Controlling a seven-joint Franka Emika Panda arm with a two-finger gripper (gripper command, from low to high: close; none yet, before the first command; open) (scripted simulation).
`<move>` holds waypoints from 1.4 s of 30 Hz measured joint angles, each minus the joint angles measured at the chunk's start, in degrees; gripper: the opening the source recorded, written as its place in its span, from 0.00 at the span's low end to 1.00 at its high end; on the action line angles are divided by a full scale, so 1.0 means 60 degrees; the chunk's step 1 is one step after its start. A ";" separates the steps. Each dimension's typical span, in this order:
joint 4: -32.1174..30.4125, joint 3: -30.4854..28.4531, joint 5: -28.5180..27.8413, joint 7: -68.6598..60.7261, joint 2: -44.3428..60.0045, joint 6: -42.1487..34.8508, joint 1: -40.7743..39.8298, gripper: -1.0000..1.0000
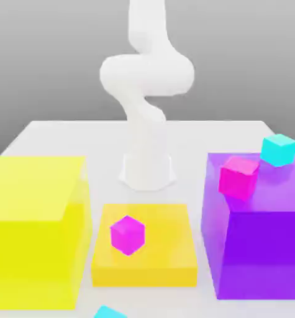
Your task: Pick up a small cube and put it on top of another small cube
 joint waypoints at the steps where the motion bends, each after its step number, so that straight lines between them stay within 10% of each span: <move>1: 0.0016 -0.0182 0.0047 -0.0415 0.0371 0.0096 0.0164 0.50; 16: 0.0251 -0.2160 0.1527 -0.6761 0.5572 0.1403 0.1653 0.50; 34: 0.0685 -0.1483 0.2097 -1.2388 1.1582 0.3708 0.0550 0.50; 35: 0.0741 -0.1367 0.2163 -1.2441 1.1844 0.3912 0.0451 0.00; 42: 0.0745 -0.1357 0.2167 -1.2456 1.1862 0.3902 0.0440 0.00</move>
